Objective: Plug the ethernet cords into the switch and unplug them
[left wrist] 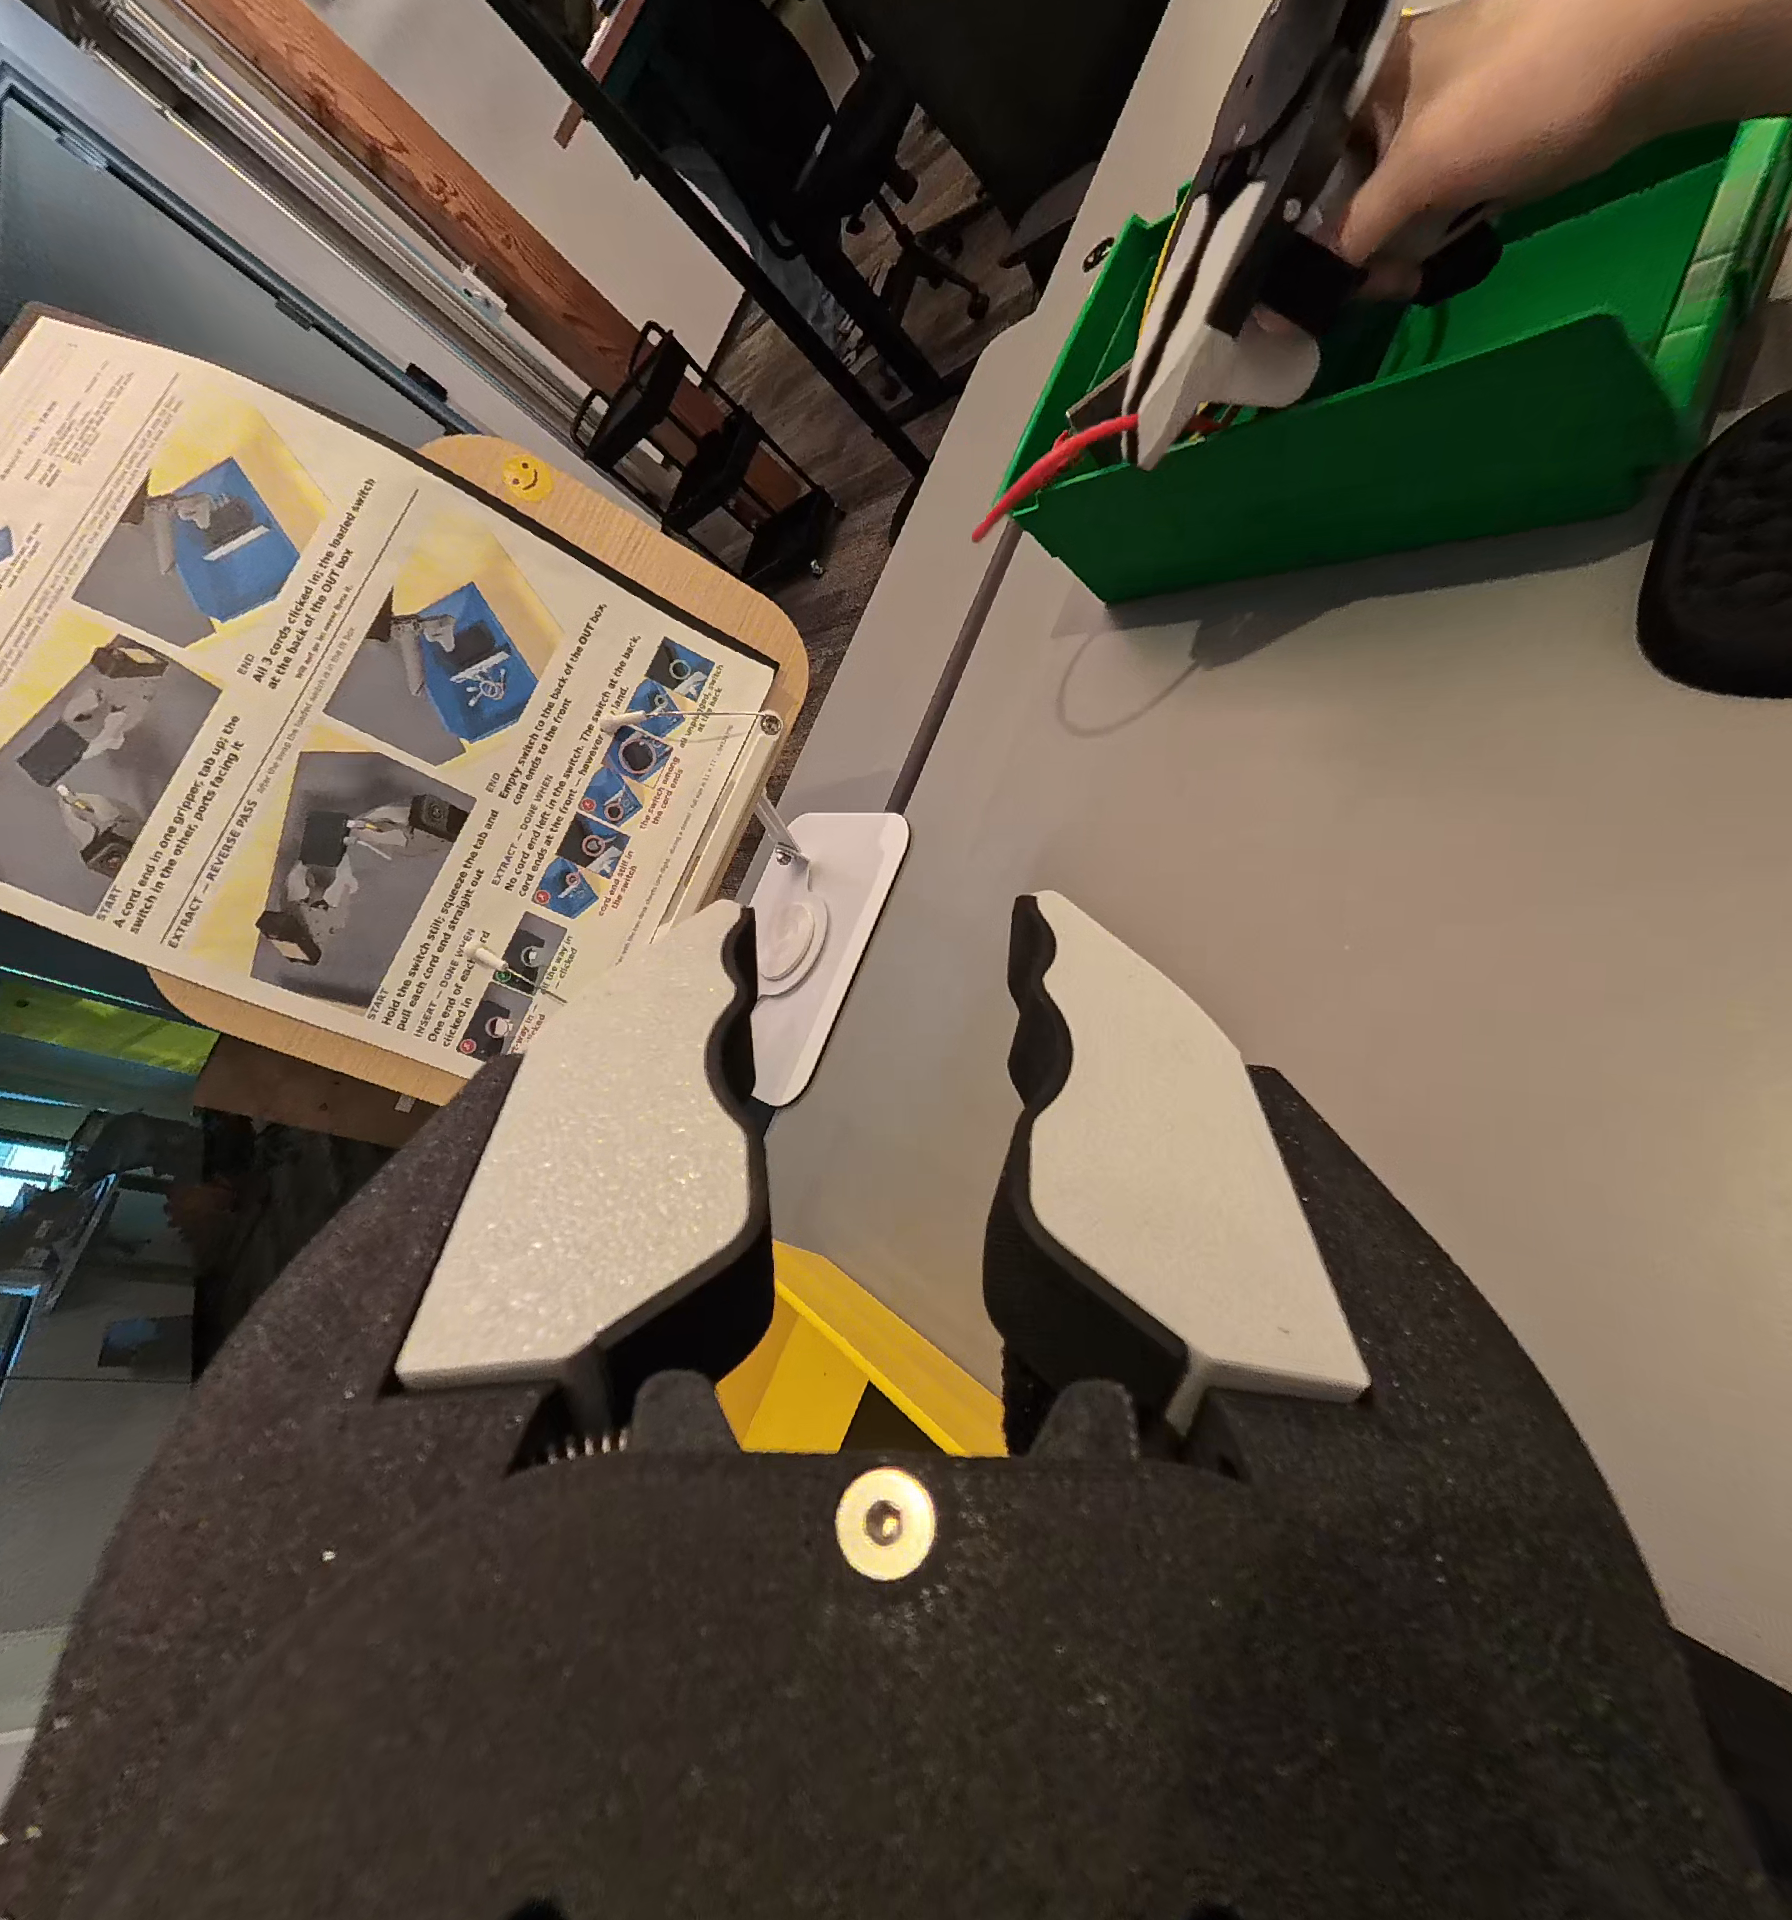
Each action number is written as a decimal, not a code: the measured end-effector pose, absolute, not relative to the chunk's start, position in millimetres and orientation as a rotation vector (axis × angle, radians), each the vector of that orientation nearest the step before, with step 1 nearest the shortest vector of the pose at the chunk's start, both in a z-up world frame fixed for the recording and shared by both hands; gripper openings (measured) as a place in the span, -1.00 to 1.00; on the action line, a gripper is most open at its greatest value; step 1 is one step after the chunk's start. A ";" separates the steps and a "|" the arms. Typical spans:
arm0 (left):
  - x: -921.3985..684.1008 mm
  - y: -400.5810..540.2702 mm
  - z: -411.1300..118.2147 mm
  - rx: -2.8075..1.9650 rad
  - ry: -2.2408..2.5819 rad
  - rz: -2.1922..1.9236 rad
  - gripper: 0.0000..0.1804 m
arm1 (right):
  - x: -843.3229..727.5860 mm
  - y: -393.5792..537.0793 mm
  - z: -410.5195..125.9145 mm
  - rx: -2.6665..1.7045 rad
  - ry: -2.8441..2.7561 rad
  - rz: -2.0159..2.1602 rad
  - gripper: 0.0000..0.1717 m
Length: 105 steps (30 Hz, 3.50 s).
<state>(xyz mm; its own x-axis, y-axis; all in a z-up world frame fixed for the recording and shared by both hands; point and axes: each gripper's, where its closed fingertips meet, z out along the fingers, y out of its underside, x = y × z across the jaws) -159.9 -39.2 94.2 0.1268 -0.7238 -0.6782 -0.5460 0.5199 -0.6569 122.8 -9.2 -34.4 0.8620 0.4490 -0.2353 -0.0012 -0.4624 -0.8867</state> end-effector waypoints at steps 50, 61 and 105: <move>-153.9 -40.9 82.8 -1.137 1.588 -0.148 -0.49 | 187.0 -15.7 -46.1 -2.582 -0.858 -0.526 -0.41; -159.3 -40.2 88.8 -1.132 1.571 -0.156 -0.50 | 206.8 11.8 -46.9 -2.380 -0.665 -0.802 -0.69; -145.7 -39.0 68.5 -1.152 1.635 -0.130 -0.50 | 258.0 -33.2 -102.6 -2.966 -0.046 0.553 -0.69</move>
<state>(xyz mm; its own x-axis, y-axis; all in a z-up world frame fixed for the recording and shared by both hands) -145.7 -39.0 68.5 0.0494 -0.7246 -0.6874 -0.6069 0.5248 -0.5969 258.0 -33.2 -102.6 0.9327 0.0524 -0.3569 0.0071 -0.9919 -0.1270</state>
